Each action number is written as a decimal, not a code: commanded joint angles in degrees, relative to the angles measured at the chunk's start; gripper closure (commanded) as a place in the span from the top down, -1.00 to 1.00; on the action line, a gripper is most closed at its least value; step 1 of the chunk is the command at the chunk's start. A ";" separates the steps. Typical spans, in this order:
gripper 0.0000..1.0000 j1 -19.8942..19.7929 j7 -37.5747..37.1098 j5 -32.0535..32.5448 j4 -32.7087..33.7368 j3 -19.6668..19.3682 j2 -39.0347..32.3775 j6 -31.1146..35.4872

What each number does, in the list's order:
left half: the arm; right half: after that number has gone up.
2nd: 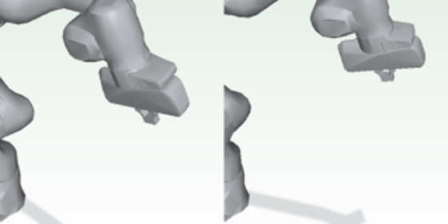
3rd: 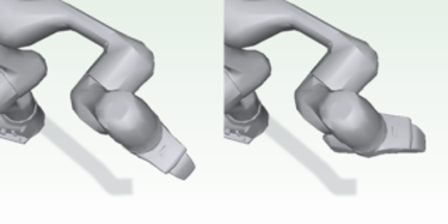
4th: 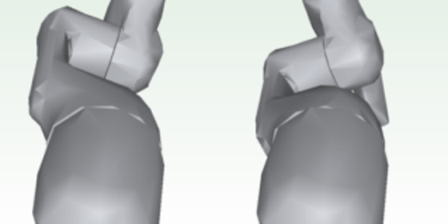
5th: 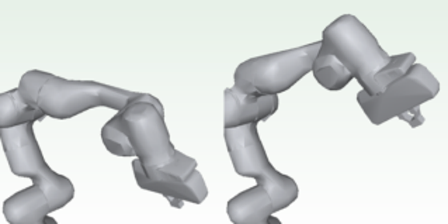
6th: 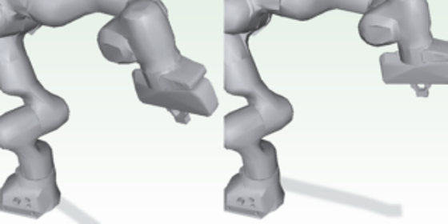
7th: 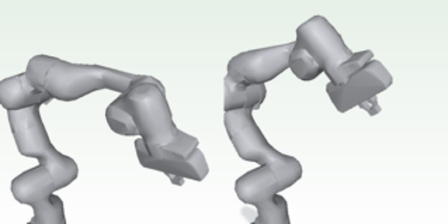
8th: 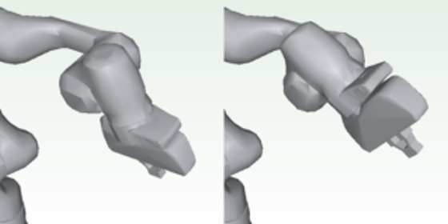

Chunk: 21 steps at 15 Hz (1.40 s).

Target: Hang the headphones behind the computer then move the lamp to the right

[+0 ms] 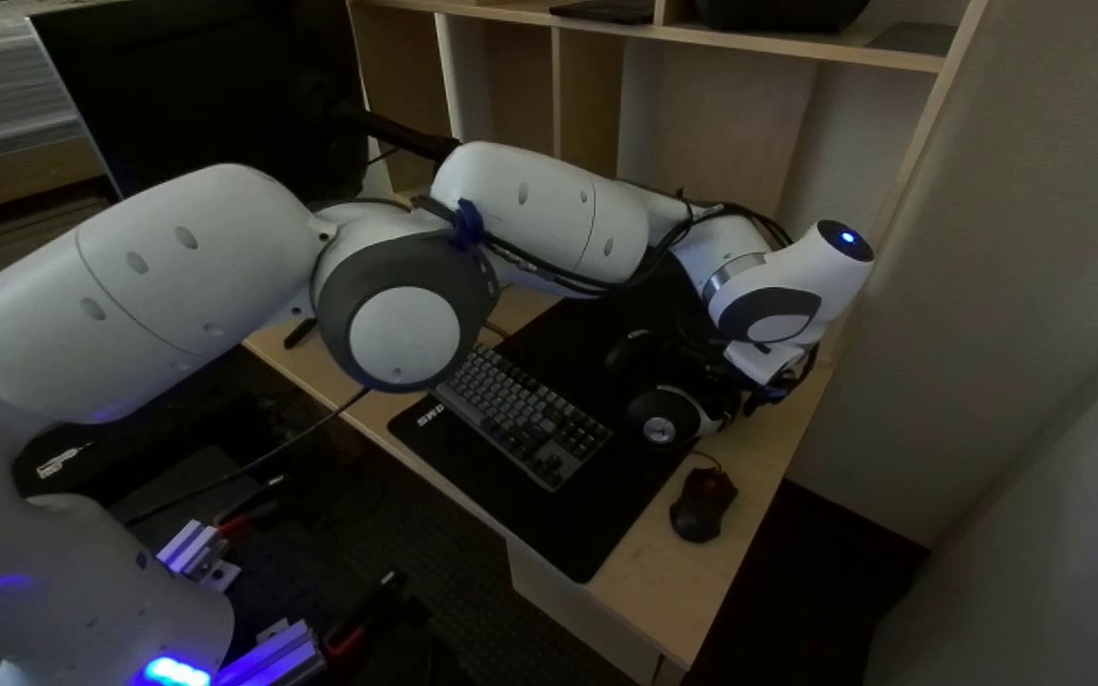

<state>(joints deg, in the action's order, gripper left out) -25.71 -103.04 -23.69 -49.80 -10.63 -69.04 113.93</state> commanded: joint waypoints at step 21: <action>-0.90 -1.75 34.95 -7.04 -5.52 11.27 22.03 -0.97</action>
<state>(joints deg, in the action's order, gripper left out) -27.12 -76.14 -29.20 -46.29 -1.48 -55.58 112.21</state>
